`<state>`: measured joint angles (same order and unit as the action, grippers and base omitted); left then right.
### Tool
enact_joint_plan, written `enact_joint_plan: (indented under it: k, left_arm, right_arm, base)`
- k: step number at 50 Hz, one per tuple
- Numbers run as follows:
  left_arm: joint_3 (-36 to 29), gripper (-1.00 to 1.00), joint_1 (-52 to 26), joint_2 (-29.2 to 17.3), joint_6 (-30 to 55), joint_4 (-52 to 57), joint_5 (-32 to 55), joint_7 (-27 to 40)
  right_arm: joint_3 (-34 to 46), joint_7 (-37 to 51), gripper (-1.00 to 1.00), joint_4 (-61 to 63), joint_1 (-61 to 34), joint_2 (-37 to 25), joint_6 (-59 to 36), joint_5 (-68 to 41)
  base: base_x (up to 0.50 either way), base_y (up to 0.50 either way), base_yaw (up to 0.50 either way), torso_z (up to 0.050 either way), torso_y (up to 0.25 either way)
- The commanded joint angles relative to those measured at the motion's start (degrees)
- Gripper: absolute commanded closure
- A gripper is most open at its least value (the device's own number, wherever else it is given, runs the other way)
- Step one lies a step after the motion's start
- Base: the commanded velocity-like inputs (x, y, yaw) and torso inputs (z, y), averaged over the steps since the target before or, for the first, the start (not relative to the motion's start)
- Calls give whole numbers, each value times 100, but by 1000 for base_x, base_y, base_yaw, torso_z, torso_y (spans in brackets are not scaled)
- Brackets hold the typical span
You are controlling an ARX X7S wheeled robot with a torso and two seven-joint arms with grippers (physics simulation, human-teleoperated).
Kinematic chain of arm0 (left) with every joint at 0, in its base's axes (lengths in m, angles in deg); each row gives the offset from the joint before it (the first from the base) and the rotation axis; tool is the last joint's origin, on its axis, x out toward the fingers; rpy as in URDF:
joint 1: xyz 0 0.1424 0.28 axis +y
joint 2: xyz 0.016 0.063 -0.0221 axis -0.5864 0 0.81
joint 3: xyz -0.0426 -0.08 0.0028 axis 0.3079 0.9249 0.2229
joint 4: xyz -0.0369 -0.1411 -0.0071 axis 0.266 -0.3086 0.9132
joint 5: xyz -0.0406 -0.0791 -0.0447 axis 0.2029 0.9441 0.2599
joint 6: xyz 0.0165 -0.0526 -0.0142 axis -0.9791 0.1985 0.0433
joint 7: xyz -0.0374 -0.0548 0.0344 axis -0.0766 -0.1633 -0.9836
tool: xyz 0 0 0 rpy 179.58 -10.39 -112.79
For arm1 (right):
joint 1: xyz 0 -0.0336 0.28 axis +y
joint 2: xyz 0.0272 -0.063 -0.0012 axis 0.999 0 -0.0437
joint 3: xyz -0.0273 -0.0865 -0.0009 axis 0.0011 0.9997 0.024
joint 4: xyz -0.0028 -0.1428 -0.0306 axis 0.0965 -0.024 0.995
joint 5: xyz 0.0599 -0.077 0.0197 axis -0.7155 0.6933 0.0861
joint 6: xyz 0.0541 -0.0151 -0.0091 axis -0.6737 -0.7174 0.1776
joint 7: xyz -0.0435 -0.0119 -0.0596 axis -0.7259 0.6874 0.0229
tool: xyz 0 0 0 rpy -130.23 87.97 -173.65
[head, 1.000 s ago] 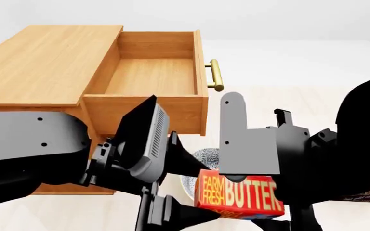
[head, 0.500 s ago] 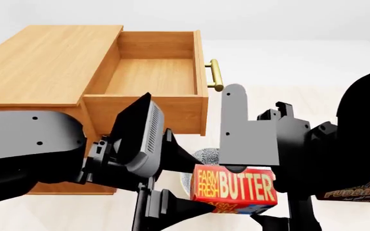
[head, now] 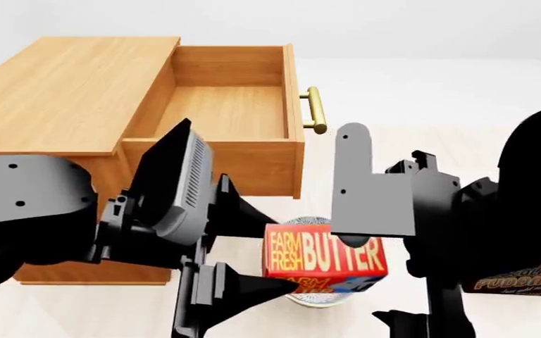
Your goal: Put the butter at the back in the top drawer of the cabinet and close it.
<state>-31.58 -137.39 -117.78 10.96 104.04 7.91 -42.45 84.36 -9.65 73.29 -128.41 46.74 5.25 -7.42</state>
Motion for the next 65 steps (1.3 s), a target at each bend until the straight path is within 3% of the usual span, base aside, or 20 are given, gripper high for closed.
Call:
enact_joint_plan:
  k: [1,14,27,33,42,53,65]
  left_arm:
    - [223,100,-132,-246,101,107,262,90]
    - [271,100,-159,-567,171,202,282,212]
    - [672,100,-164,-1129,-132,449,977,894]
    - [636,100,-470,-1051,304,273,1557,1923]
    - [781,100,-727,-1196,393,444,2087,2575]
    - [974,100,-954,-1208,199,85,2681,3317]
    - [872,100,-1797,-352,571,-1034,2992,4272]
  right_arm:
    - [51,-187,-100,-54,4,-233,34,219]
    - [-59,-196,-100,58,-31,-811,124,259]
    - [-308,2575,-100,28,755,-1825,1277,-530]
    - [-407,4023,-100,88,1099,-2222,2088,-981]
    - [-532,5196,-100,472,1688,-2895,3455,-1212]
    - [-121,6041,-100,1467,3123,-3821,5604,358]
    - [963,7148,-100,1854,4886,-4398,8543,2796]
  base:
    - [0,0,0,0,10]
    - [0,0,0,0,1]
    - [0,0,0,1,1]
    - [0,0,0,0,0]
    - [0,0,0,0,1]
    - [0,0,0,1,1]
    - [0,0,0,1,2]
